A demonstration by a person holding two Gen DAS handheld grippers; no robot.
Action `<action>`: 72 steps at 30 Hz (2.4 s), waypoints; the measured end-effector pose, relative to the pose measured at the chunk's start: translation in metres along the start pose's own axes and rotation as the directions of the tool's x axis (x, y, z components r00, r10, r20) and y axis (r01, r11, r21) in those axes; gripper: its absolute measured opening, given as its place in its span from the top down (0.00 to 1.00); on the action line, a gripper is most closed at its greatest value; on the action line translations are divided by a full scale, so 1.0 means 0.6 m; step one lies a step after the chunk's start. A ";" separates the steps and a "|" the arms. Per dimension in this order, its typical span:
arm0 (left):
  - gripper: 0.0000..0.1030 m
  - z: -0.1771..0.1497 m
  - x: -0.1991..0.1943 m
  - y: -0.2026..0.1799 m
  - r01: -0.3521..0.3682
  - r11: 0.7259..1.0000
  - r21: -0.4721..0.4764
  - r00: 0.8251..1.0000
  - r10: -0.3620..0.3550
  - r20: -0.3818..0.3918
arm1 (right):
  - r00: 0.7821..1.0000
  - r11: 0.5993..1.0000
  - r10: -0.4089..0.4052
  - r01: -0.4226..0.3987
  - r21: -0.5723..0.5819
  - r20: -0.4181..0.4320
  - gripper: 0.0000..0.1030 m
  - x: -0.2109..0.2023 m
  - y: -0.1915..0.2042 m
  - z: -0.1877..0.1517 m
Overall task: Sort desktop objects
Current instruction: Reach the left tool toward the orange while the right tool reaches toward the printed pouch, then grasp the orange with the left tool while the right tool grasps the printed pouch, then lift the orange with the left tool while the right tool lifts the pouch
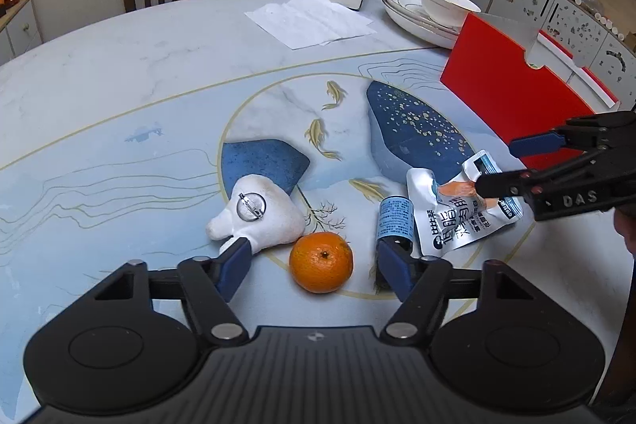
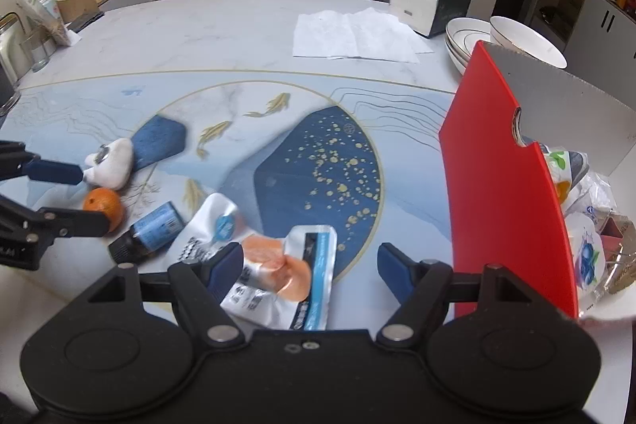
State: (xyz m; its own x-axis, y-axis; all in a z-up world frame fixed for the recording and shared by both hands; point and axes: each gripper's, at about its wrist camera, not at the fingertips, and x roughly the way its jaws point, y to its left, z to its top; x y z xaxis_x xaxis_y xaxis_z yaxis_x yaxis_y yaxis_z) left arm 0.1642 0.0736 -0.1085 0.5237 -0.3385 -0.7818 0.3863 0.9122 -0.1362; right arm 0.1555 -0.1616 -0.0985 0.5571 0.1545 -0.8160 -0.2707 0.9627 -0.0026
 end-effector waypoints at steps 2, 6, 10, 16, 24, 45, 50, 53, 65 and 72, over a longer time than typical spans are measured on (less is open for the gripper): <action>0.34 0.001 0.002 -0.001 0.003 1.000 -0.002 1.000 -0.003 -0.003 | 1.000 1.000 0.010 -0.010 0.020 -0.007 0.29 0.008 -0.008 0.004; 0.41 0.002 0.009 0.000 0.007 1.000 -0.008 1.000 -0.007 -0.020 | 0.999 0.998 0.032 -0.031 0.050 -0.023 0.31 0.023 -0.018 0.007; 0.47 0.003 0.017 0.001 0.011 1.000 -0.016 0.999 -0.011 -0.034 | 0.998 0.996 0.058 -0.056 0.075 -0.035 0.41 0.029 -0.022 0.007; 0.55 0.002 0.022 0.000 0.016 1.000 -0.022 0.999 -0.017 -0.050 | 0.996 0.992 0.085 -0.081 0.094 -0.040 0.56 0.031 -0.021 0.008; 0.65 0.003 0.024 0.002 0.015 1.000 -0.024 0.998 -0.016 -0.057 | 0.993 0.989 0.101 -0.095 0.111 -0.053 0.74 0.026 -0.022 0.001; 0.67 0.007 -0.005 -0.014 0.019 0.999 -0.028 0.999 -0.020 -0.038 | 0.990 0.978 0.108 -0.123 0.166 0.096 1.00 -0.077 -0.036 -0.016; 0.67 0.012 -0.024 -0.031 0.043 0.999 -0.022 0.999 -0.043 -0.028 | 0.988 0.980 0.082 -0.104 0.170 0.133 1.00 -0.106 -0.041 -0.019; 0.67 0.016 -0.033 -0.045 0.060 0.998 -0.006 0.998 -0.061 -0.022 | 0.986 0.980 0.076 -0.101 0.170 0.148 1.00 -0.120 -0.044 -0.022; 0.67 0.019 -0.042 -0.076 0.081 0.997 0.019 0.997 -0.081 -0.016 | 0.990 0.988 0.127 -0.131 0.078 0.053 0.73 -0.110 -0.050 -0.048; 0.67 0.013 -0.045 -0.081 0.075 0.997 0.015 0.997 -0.074 -0.022 | 0.981 0.977 0.191 -0.191 -0.094 -0.012 0.37 -0.092 -0.018 -0.056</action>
State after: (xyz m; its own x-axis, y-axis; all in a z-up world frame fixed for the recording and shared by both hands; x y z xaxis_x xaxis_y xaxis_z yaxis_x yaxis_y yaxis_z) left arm 0.1374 0.0367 -0.0760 0.4764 -0.4002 -0.7828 0.4355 0.8809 -0.1854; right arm 0.1014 -0.1881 -0.0727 0.4856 0.3330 -0.8083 -0.4448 0.8901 0.0995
